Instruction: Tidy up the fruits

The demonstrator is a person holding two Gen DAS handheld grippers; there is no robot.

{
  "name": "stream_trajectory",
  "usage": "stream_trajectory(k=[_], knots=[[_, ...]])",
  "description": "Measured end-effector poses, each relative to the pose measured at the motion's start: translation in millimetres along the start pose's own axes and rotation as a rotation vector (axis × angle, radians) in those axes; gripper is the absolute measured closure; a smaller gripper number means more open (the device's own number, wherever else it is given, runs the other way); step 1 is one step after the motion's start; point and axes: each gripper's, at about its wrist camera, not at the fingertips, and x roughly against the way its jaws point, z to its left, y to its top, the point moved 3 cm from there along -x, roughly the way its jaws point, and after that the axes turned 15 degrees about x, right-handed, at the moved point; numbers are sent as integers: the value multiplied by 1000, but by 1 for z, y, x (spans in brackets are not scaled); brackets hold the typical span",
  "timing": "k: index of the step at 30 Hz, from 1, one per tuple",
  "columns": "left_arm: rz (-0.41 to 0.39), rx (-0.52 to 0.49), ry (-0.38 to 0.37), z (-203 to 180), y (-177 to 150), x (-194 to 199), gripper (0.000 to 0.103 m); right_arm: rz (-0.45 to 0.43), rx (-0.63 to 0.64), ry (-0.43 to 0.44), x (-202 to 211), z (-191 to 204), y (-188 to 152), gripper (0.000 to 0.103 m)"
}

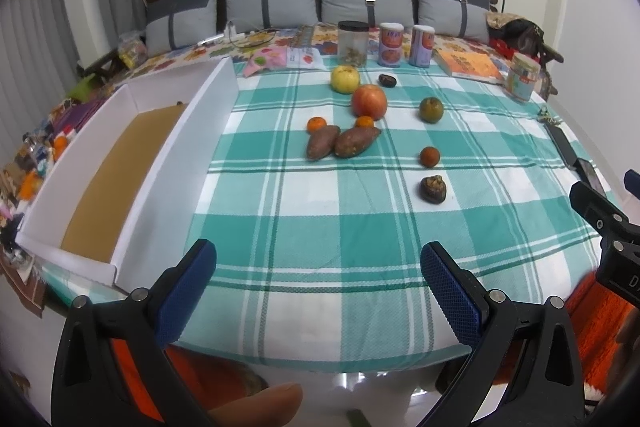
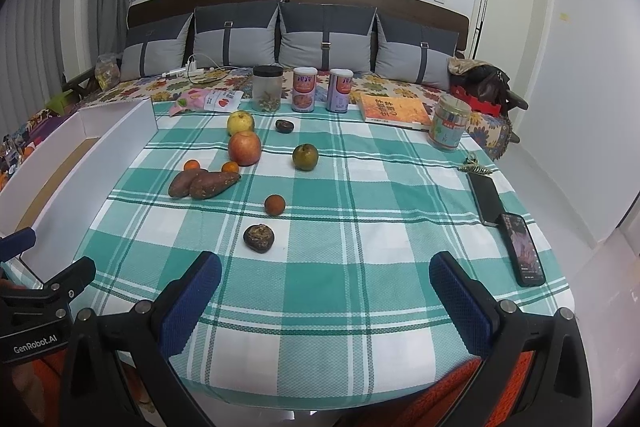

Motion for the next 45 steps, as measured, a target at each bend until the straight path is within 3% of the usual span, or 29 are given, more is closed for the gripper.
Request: stream_trajectory(k=[45], knots=[[5, -7, 21, 13, -2, -6, 1, 1, -12, -10, -5, -2, -3, 0]])
